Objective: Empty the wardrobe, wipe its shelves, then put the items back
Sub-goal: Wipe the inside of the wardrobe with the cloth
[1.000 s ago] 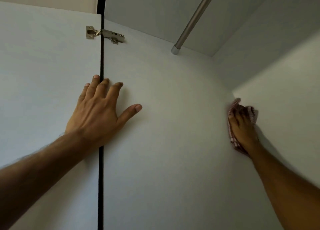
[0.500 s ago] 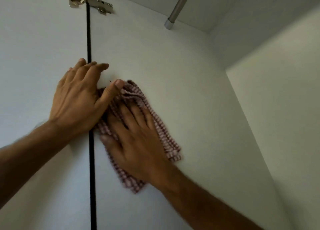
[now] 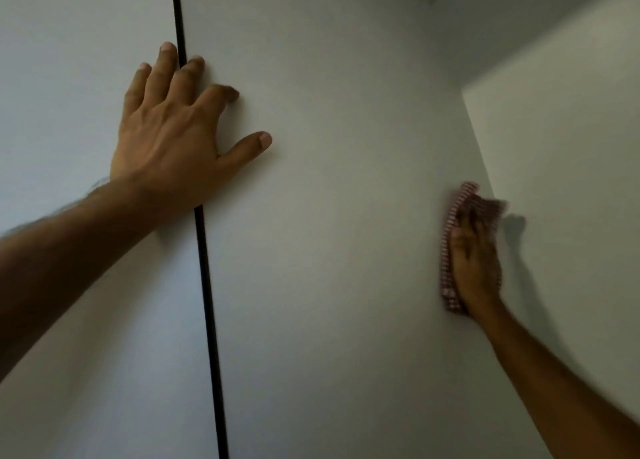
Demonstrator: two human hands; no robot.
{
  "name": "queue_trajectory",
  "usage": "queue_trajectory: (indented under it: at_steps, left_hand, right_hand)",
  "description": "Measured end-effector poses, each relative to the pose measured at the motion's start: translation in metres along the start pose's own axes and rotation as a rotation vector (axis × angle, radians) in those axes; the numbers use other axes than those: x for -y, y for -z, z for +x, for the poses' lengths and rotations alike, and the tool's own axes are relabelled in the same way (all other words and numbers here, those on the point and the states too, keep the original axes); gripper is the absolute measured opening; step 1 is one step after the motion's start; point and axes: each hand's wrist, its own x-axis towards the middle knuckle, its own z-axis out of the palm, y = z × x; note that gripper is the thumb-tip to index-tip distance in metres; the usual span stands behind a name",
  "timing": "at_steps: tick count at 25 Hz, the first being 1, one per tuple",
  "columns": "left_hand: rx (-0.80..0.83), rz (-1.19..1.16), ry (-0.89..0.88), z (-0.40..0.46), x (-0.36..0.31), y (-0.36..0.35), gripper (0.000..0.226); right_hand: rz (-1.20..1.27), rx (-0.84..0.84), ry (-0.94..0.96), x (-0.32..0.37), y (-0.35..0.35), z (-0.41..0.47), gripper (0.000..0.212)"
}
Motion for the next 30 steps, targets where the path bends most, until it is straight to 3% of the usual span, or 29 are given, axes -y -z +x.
queue_trajectory:
  at_steps: [3, 6, 8, 10, 13, 17, 19, 21, 25, 27, 30]
  left_hand:
    - [0.009, 0.009, -0.001, 0.002, 0.001, 0.001, 0.073]
    - [-0.007, 0.03, -0.005, 0.001, 0.002, -0.001, 0.068]
    - [-0.03, 0.037, -0.024, -0.001, 0.004, -0.006, 0.068]
    - [-0.062, -0.016, -0.042, 0.001, 0.007, -0.016, 0.069]
    - [-0.073, -0.142, -0.043, 0.006, 0.015, -0.031, 0.077]
    - [-0.058, -0.084, -0.038, 0.008, 0.021, -0.042, 0.082]
    - [-0.048, -0.081, -0.03, 0.009, 0.018, -0.039, 0.08]
    - [-0.017, -0.091, -0.024, 0.007, 0.015, -0.032, 0.072]
    - [0.052, -0.043, -0.024, -0.008, -0.007, -0.016, 0.059]
    - [0.064, -0.009, -0.028, -0.018, -0.026, -0.011, 0.056]
    - [0.089, -0.046, -0.063, -0.027, -0.049, -0.012, 0.056]
  right_hand:
    - [-0.008, -0.03, 0.367, 0.111, -0.022, -0.081, 0.057]
    - [-0.012, 0.236, 0.736, 0.201, -0.025, -0.202, 0.055]
    - [-0.004, 0.335, 0.86, 0.209, -0.016, -0.233, 0.053]
    - [0.016, 0.338, 0.952, 0.175, -0.006, -0.21, 0.053]
    - [-0.033, 0.204, 0.818, 0.072, 0.003, -0.148, 0.053]
    - [-0.113, 0.053, 0.138, -0.082, 0.02, -0.073, 0.076]
    - [-0.096, 0.012, -0.061, -0.112, 0.029, -0.062, 0.092]
    - [-0.05, -0.018, -0.114, -0.108, 0.024, -0.07, 0.092]
    - [-0.085, -0.031, 0.021, -0.008, 0.002, -0.125, 0.066]
    - [-0.055, 0.064, 0.272, 0.06, -0.003, -0.188, 0.058]
    - [-0.017, 0.367, 0.772, 0.142, -0.002, -0.285, 0.056]
